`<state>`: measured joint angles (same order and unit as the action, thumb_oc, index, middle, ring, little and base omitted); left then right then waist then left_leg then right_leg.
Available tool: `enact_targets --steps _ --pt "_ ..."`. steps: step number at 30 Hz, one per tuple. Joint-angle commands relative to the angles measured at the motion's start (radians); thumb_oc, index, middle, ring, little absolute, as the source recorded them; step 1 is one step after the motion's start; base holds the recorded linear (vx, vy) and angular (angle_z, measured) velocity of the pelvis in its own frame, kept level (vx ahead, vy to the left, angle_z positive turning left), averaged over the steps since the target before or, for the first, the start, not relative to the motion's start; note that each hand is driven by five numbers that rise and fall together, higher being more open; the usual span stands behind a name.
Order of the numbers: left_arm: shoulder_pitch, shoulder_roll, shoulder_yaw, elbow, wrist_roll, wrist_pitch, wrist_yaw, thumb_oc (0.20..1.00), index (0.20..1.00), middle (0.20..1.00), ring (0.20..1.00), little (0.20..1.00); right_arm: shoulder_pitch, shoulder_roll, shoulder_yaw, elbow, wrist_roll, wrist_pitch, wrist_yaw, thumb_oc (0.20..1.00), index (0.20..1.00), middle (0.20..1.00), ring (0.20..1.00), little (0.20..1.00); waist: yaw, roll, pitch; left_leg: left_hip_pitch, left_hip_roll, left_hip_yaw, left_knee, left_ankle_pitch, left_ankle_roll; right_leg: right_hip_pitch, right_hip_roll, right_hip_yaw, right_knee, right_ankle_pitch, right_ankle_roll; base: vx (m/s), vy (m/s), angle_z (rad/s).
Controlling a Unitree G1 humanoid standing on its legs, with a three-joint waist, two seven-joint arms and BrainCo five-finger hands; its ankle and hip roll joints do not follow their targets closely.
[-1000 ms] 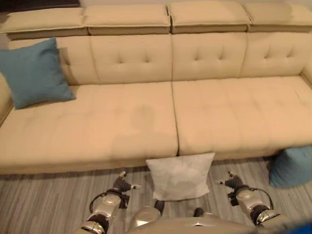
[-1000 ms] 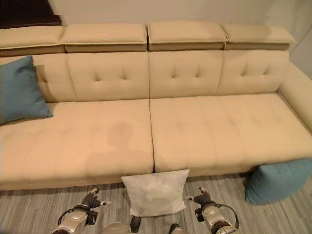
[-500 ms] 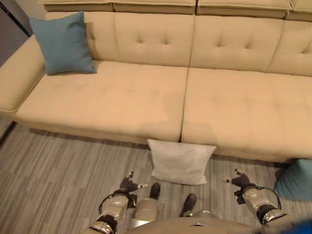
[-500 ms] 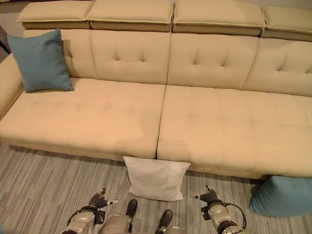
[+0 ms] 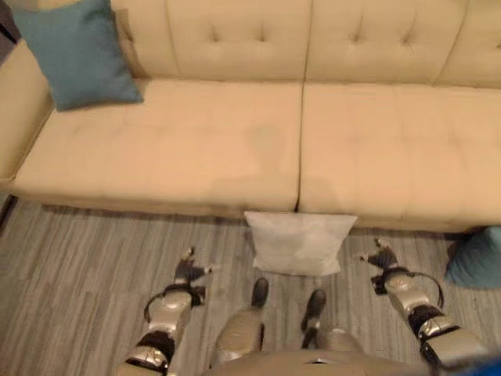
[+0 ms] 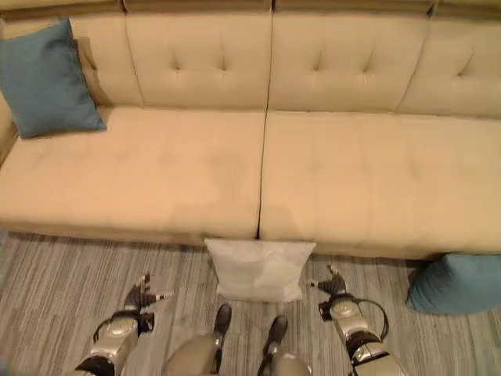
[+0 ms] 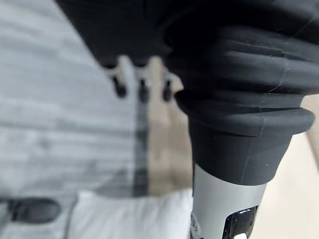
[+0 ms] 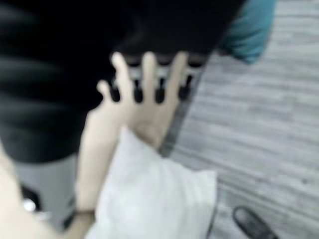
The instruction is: Pick up all the scattered cushions and arrange them neatly on the sofa.
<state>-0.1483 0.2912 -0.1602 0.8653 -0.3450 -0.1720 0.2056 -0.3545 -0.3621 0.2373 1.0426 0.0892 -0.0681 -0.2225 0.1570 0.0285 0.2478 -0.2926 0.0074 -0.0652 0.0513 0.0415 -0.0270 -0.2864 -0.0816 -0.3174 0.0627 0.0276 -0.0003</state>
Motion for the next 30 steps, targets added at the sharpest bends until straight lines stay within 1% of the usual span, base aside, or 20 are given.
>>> enact_targets --steps 1,2,3,4,6,7,8,11,13,14,18,19,20,21,24,25,30 --pt "-0.024 0.002 0.028 -0.022 -0.070 -0.067 0.048 1.000 1.000 1.000 1.000 1.000 -0.022 -0.045 -0.006 -0.096 0.035 -0.031 -0.053 1.000 1.000 1.000 1.000 1.000 0.002 -0.014 0.011 -0.049 -0.018 -0.007 0.074 -0.087 -0.013 -0.068 -0.071 0.030 0.153 -0.103 0.074 -0.04 -0.019 -0.08" --pt "-0.030 0.004 0.033 -0.034 -0.089 -0.077 0.057 1.000 1.000 1.000 1.000 1.000 -0.039 -0.057 -0.015 -0.124 0.043 -0.036 -0.070 1.000 1.000 1.000 1.000 1.000 -0.001 -0.013 0.021 -0.076 -0.014 -0.006 0.096 -0.111 -0.022 -0.098 -0.073 0.037 0.181 -0.128 0.079 -0.05 -0.009 -0.02" --pt "-0.042 0.006 0.038 -0.069 -0.102 -0.089 0.074 1.000 1.000 1.000 1.000 1.000 -0.072 -0.070 -0.025 -0.174 0.055 -0.047 -0.097 1.000 1.000 1.000 1.000 1.000 -0.007 -0.011 0.033 -0.142 -0.010 -0.002 0.123 -0.111 -0.021 -0.170 -0.081 0.047 0.210 -0.130 0.078 -0.05 -0.008 -0.06" --pt "-0.042 0.006 0.038 -0.069 -0.102 -0.088 0.074 1.000 1.000 1.000 1.000 1.000 -0.072 -0.070 -0.025 -0.174 0.055 -0.047 -0.097 1.000 1.000 1.000 1.000 1.000 -0.007 -0.012 0.030 -0.147 -0.010 -0.001 0.125 -0.112 -0.021 -0.176 -0.081 0.048 0.213 -0.131 0.078 -0.13 0.011 -0.05" --pt "-0.076 0.006 0.040 -0.098 -0.122 -0.103 0.100 1.000 1.000 1.000 1.000 1.000 -0.119 -0.088 -0.037 -0.212 0.062 -0.056 -0.131 1.000 1.000 1.000 1.000 1.000 -0.016 -0.011 0.046 -0.232 -0.008 0.002 0.160 -0.111 -0.018 -0.266 -0.092 0.054 0.252 -0.131 0.080 -0.08 -0.014 -0.07" --pt "-0.076 0.006 0.040 -0.098 -0.122 -0.102 0.100 1.000 1.000 1.000 1.000 1.000 -0.120 -0.088 -0.037 -0.212 0.062 -0.055 -0.131 1.000 1.000 1.000 1.000 1.000 -0.016 -0.012 0.043 -0.237 -0.008 0.002 0.163 -0.112 -0.018 -0.272 -0.092 0.054 0.254 -0.132 0.080 -0.11 -0.011 -0.01" --pt "-0.118 0.001 0.036 -0.109 -0.128 -0.114 0.125 1.000 1.000 1.000 1.000 1.000 -0.165 -0.104 -0.044 -0.242 0.058 -0.064 -0.162 1.000 1.000 1.000 1.000 1.000 -0.028 -0.012 0.047 -0.319 -0.010 0.001 0.192 -0.110 -0.015 -0.357 -0.102 0.063 0.293 -0.137 0.079 -0.09 -0.015 0.05" --pt "-0.175 -0.006 0.027 -0.147 -0.126 -0.127 0.166 1.000 1.000 1.000 1.000 1.000 -0.222 -0.127 -0.059 -0.273 0.058 -0.078 -0.209 1.000 1.000 1.000 1.000 1.000 -0.045 -0.013 0.055 -0.421 -0.016 -0.004 0.226 -0.111 -0.012 -0.466 -0.113 0.080 0.347 -0.148 0.076 -0.09 -0.025 0.11" --pt "-0.198 -0.009 0.022 -0.152 -0.130 -0.130 0.177 1.000 1.000 1.000 1.000 1.000 -0.240 -0.129 -0.064 -0.279 0.060 -0.083 -0.221 1.000 1.000 1.000 1.000 1.000 -0.052 -0.013 0.059 -0.457 -0.017 -0.004 0.241 -0.113 -0.012 -0.503 -0.115 0.086 0.366 -0.151 0.075 -0.04 -0.027 0.01" --pt "-0.235 -0.013 0.014 -0.168 -0.131 -0.134 0.198 1.000 1.000 1.000 1.000 1.000 -0.274 -0.139 -0.068 -0.282 0.062 -0.088 -0.250 1.000 1.000 1.000 1.000 1.000 -0.067 -0.014 0.062 -0.531 -0.020 -0.006 0.280 -0.122 -0.011 -0.579 -0.120 0.098 0.409 -0.158 0.075 -0.03 -0.022 0.01" --pt "-0.306 -0.011 -0.007 -0.183 -0.116 -0.130 0.230 1.000 1.000 1.000 1.000 1.000 -0.320 -0.152 -0.081 -0.277 0.075 -0.098 -0.283 1.000 1.000 1.000 1.000 1.000 -0.091 -0.018 0.062 -0.665 -0.016 -0.007 0.348 -0.134 -0.013 -0.710 -0.125 0.120 0.467 -0.163 0.078 -0.03 -0.043 0.05" --pt "-0.339 -0.010 -0.016 -0.179 -0.109 -0.128 0.243 1.000 1.000 1.000 1.000 1.000 -0.334 -0.154 -0.093 -0.259 0.091 -0.105 -0.296 1.000 1.000 1.000 1.000 1.000 -0.103 -0.018 0.058 -0.726 -0.017 -0.009 0.379 -0.141 -0.013 -0.769 -0.127 0.126 0.494 -0.166 0.079 -0.02 -0.053 0.02" --pt "-0.341 -0.010 -0.017 -0.178 -0.109 -0.128 0.243 1.000 1.000 1.000 1.000 1.000 -0.335 -0.155 -0.093 -0.258 0.091 -0.106 -0.296 1.000 1.000 1.000 1.000 1.000 -0.103 -0.018 0.055 -0.732 -0.017 -0.009 0.382 -0.142 -0.013 -0.775 -0.127 0.127 0.497 -0.167 0.079 -0.05 -0.081 0.01" --pt "-0.360 -0.008 -0.023 -0.181 -0.103 -0.126 0.256 1.000 1.000 1.000 1.000 1.000 -0.347 -0.155 -0.100 -0.243 0.106 -0.107 -0.305 1.000 1.000 1.000 1.000 1.000 -0.111 -0.018 0.054 -0.774 -0.017 -0.012 0.396 -0.141 -0.015 -0.815 -0.127 0.131 0.516 -0.169 0.080 -0.02 -0.039 0.01" --pt "-0.370 -0.010 -0.022 -0.179 -0.106 -0.126 0.263 1.000 1.000 1.000 1.000 1.000 -0.351 -0.152 -0.104 -0.231 0.119 -0.112 -0.306 1.000 1.000 1.000 1.000 1.000 -0.114 -0.018 0.047 -0.799 -0.018 -0.012 0.405 -0.143 -0.014 -0.842 -0.128 0.134 0.525 -0.168 0.081 -0.02 -0.034 0.03" --pt "-0.394 -0.010 -0.026 -0.180 -0.125 -0.130 0.275 1.000 1.000 1.000 1.000 1.000 -0.372 -0.153 -0.105 -0.205 0.147 -0.117 -0.304 1.000 1.000 1.000 1.000 1.000 -0.120 -0.016 0.045 -0.855 -0.015 -0.015 0.426 -0.143 -0.015 -0.899 -0.128 0.144 0.543 -0.164 0.085 -0.01 -0.043 0.02" --pt "-0.415 -0.010 -0.031 -0.193 -0.160 -0.139 0.269 1.000 1.000 1.000 1.000 1.000 -0.407 -0.163 -0.087 -0.186 0.185 -0.128 -0.283 1.000 1.000 1.000 1.000 1.000 -0.123 -0.025 0.042 -0.929 -0.012 -0.017 0.472 -0.152 -0.010 -0.975 -0.129 0.155 0.579 -0.161 0.092 0.01 -0.029 0.02"
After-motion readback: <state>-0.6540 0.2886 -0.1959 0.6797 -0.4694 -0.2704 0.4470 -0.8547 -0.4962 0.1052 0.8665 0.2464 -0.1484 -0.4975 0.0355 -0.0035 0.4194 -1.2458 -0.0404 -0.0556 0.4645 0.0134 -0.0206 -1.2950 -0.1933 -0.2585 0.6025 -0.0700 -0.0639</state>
